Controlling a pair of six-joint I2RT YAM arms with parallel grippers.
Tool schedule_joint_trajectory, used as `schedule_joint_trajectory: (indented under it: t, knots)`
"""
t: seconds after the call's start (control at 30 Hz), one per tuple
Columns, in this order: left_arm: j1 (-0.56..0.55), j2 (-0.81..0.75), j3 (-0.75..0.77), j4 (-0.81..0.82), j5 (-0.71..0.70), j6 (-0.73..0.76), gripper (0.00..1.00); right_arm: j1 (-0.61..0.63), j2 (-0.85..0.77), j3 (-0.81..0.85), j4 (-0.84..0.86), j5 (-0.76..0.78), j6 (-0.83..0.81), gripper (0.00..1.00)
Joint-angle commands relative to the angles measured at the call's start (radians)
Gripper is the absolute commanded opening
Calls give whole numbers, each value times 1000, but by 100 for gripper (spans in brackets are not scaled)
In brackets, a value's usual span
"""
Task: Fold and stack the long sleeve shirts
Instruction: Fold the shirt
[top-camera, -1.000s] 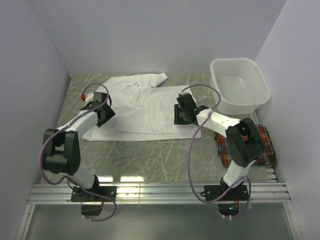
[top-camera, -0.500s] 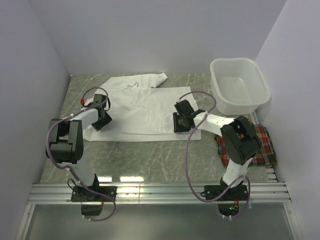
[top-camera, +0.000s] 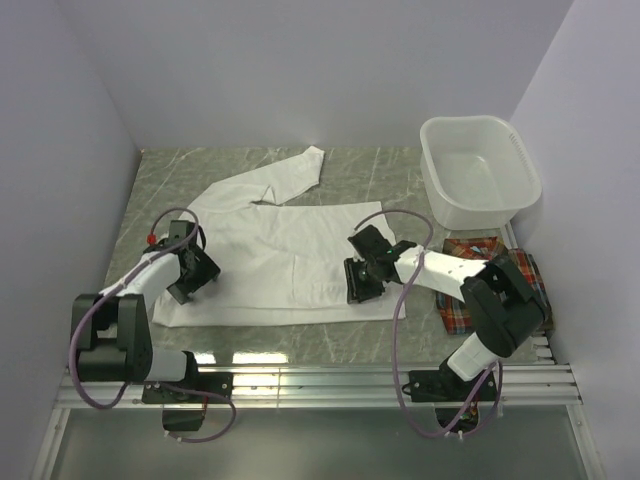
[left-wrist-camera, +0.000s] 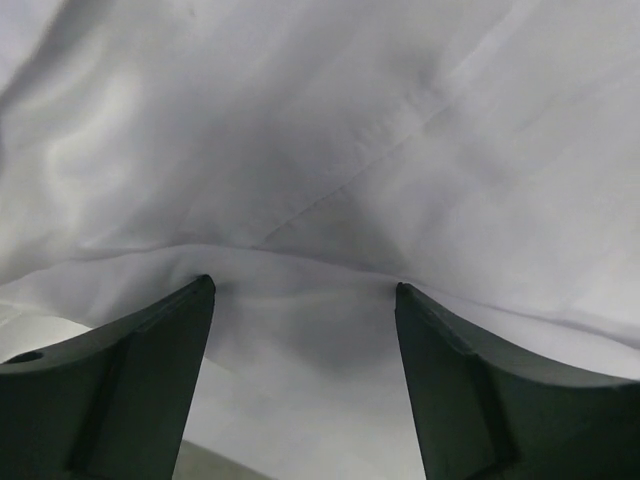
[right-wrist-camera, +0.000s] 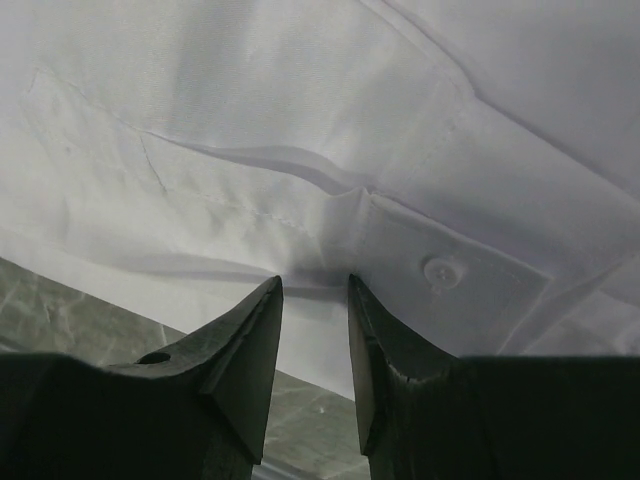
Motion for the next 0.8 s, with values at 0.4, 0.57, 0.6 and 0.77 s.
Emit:
schedule_joint_trajectory:
  t: [0.4,0.57,0.6,0.77]
  knots:
    - [64,-148,192,-79,21,123,93,1,-109,183,-365,89,-150,45]
    - [85,29,354,34,-43,201,93,-120,-77,338,-275,73,-149,53]
    - [87,59,373,51,-54,217,93,-180,-56,362,-253,62,-140,54]
    - [105,285,523,140,-22,287,93,-301,56,493,-216,132,-126,61]
